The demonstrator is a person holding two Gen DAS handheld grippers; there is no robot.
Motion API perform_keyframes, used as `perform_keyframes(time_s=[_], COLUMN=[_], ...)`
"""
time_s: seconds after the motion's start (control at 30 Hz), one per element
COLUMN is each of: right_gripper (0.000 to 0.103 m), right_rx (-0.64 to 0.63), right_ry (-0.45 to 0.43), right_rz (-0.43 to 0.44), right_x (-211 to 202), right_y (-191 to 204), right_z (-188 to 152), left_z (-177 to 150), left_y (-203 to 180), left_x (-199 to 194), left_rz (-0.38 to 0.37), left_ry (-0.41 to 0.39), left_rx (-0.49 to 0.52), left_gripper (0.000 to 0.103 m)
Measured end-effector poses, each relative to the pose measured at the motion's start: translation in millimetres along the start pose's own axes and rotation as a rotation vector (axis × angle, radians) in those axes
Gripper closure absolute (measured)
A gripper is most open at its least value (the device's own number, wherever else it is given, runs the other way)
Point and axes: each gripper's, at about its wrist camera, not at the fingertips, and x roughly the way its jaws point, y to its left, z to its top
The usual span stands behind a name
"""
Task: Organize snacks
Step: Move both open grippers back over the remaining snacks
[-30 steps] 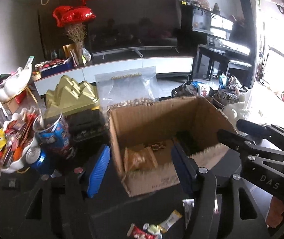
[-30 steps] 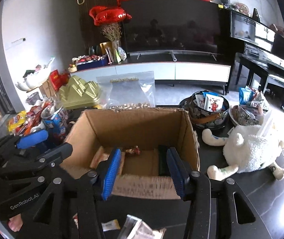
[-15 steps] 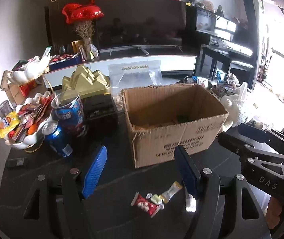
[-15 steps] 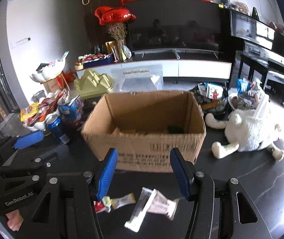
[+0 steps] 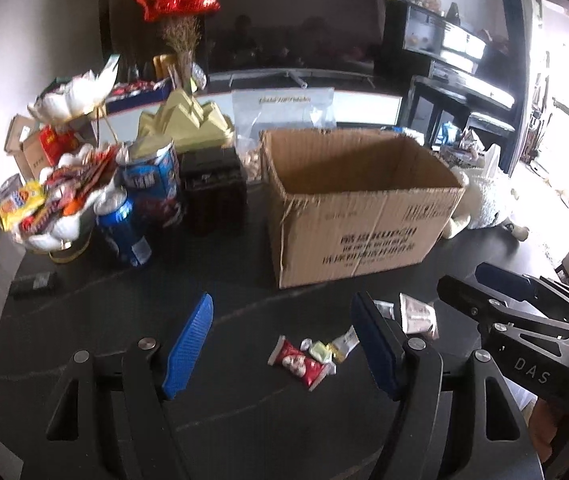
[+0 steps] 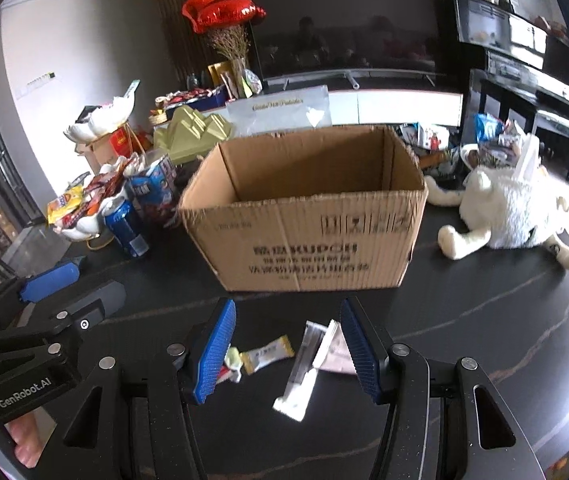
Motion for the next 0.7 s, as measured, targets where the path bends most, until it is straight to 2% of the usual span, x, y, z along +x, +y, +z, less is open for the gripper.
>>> perform_keyframes(time_s=[0.37,0.7], right_gripper=[0.047,0.047], right_rx=[0.043,0.115], right_ry=[0.102,0.212], right_rz=[-0.028,-0.032], right_x=[27.7,61.3], right_y=[-2.2,-15.3], right_z=[-27.4,-42.7], left_z=[-32.1,-45.8], left_y=[9.6,11.6], left_x=[40.2,76.7], left_rz=[-0.036,-0.066], left_ry=[0.145,0.248], left_rx=[-0.046,-0.099], left_gripper=[0.032,0.033])
